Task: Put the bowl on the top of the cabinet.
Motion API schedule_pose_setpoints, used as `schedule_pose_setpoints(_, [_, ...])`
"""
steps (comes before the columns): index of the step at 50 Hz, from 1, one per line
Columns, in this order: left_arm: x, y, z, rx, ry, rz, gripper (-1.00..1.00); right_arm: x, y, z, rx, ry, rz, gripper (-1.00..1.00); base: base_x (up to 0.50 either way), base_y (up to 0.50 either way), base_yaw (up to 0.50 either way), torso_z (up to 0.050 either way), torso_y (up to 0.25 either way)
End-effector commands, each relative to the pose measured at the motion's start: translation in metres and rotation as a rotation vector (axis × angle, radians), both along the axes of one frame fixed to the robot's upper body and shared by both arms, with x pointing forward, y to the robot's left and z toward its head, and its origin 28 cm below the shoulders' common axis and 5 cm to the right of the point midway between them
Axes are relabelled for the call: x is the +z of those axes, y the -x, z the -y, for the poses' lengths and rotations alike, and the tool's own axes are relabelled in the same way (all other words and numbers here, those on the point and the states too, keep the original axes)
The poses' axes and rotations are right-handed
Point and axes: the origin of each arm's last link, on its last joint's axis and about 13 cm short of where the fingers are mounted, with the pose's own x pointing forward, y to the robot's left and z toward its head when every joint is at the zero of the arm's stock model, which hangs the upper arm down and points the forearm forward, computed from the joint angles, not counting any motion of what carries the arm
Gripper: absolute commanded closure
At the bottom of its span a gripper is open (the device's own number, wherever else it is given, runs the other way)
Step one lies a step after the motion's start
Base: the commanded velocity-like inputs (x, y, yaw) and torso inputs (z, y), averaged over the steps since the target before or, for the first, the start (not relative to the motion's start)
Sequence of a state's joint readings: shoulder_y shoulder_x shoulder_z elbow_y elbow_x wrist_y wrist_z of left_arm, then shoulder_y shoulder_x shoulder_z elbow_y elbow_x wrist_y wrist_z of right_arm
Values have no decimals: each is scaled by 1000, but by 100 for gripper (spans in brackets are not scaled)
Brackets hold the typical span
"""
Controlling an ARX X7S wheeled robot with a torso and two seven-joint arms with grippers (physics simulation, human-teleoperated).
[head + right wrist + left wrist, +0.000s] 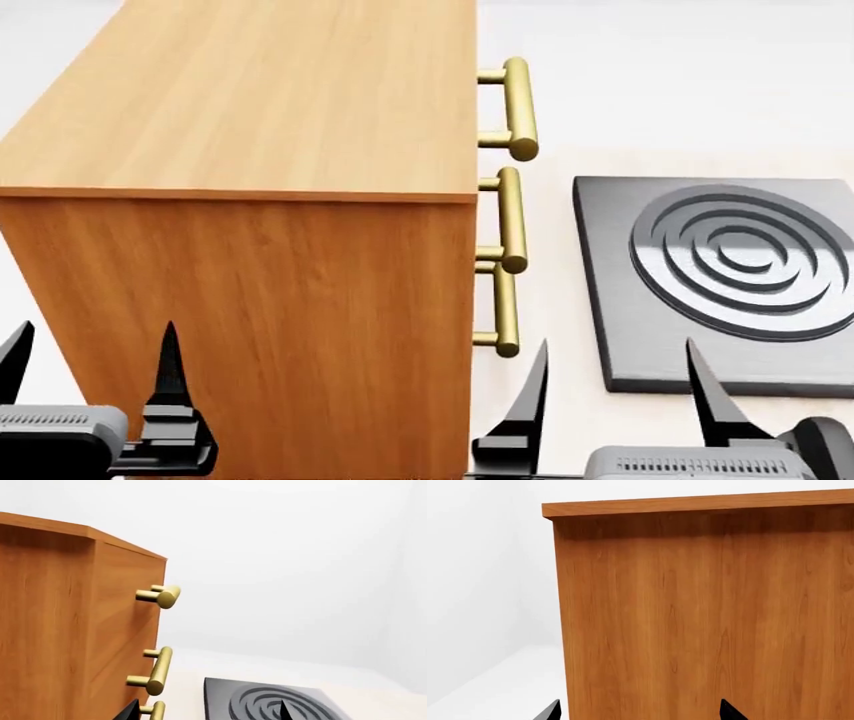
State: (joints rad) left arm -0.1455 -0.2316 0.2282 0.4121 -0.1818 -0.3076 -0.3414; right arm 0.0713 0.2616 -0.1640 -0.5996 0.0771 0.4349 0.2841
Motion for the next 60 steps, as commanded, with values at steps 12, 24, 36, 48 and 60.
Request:
schedule_pose_setpoints(12, [-2, 0, 0, 0, 3, -4, -100, -4, -4, -2, -91, 29, -43, -100, 0, 0, 0, 0, 0])
schedule_pose_setpoints(24, [-2, 0, -1, 2, 4, -6, -100, -2, 10, -2, -83, 47, -127, -100, 0, 0, 0, 0, 0])
schedule_pose_setpoints(36, [-3, -3, 1, -9, 7, -11, -100, 16, 37, 13, -7, 138, -343, -100, 0, 0, 0, 0, 0])
schedule_pose_setpoints(48, [-4, -4, 1, -7, 13, -12, -100, 29, 62, 29, -49, 266, -540, -100, 0, 0, 0, 0, 0])
schedule_pose_setpoints(60, [-2, -3, 2, -6, 11, -8, -100, 39, 91, 40, -137, 351, -610, -100, 0, 0, 0, 0, 0])
